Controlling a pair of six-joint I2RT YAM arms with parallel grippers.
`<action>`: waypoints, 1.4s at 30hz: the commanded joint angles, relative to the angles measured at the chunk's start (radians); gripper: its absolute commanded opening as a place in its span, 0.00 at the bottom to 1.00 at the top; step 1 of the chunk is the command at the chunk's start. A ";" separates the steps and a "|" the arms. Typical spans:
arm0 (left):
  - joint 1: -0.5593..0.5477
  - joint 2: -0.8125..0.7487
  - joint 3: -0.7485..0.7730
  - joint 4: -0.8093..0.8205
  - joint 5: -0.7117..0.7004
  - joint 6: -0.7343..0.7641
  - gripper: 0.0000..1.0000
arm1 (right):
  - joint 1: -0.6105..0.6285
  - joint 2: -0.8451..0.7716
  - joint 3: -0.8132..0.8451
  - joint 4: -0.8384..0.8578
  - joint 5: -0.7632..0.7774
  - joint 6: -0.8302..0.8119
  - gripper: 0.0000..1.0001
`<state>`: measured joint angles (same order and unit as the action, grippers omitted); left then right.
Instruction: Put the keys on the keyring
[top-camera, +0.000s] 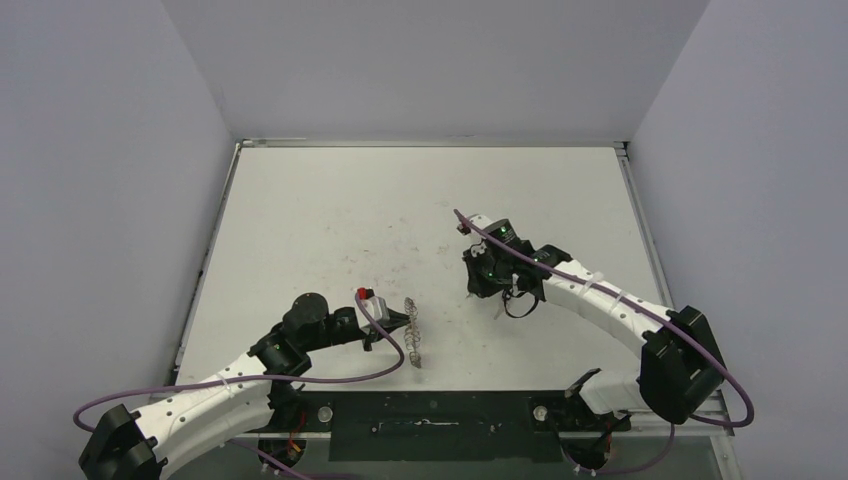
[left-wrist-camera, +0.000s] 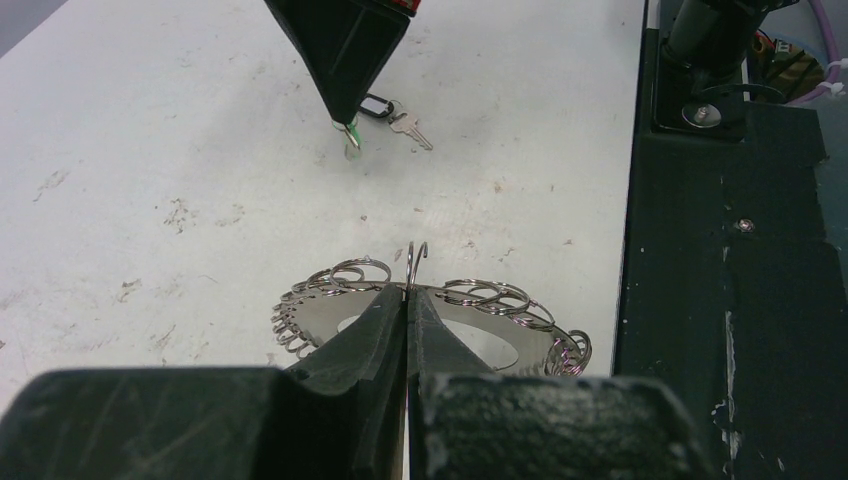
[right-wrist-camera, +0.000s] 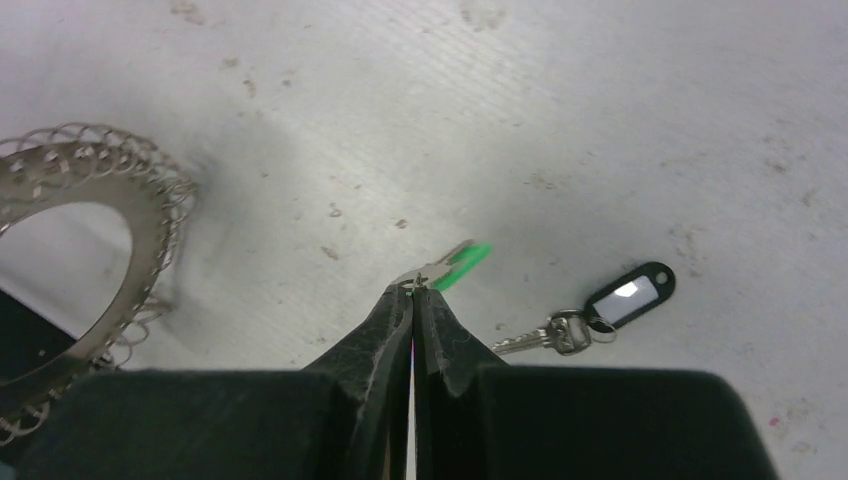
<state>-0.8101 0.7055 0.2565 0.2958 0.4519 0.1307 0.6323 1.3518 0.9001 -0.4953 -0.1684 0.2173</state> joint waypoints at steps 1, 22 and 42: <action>-0.005 -0.011 0.009 0.082 -0.012 -0.028 0.00 | 0.063 -0.014 0.042 -0.010 -0.173 -0.089 0.00; -0.005 -0.021 0.021 0.065 -0.059 -0.060 0.00 | 0.185 -0.079 0.132 -0.014 -0.474 -0.210 0.00; -0.005 -0.021 0.024 0.065 -0.060 -0.059 0.00 | 0.293 -0.015 0.253 -0.048 -0.438 -0.226 0.00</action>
<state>-0.8101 0.6949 0.2565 0.2951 0.3958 0.0845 0.9100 1.3327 1.0935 -0.5629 -0.6170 0.0036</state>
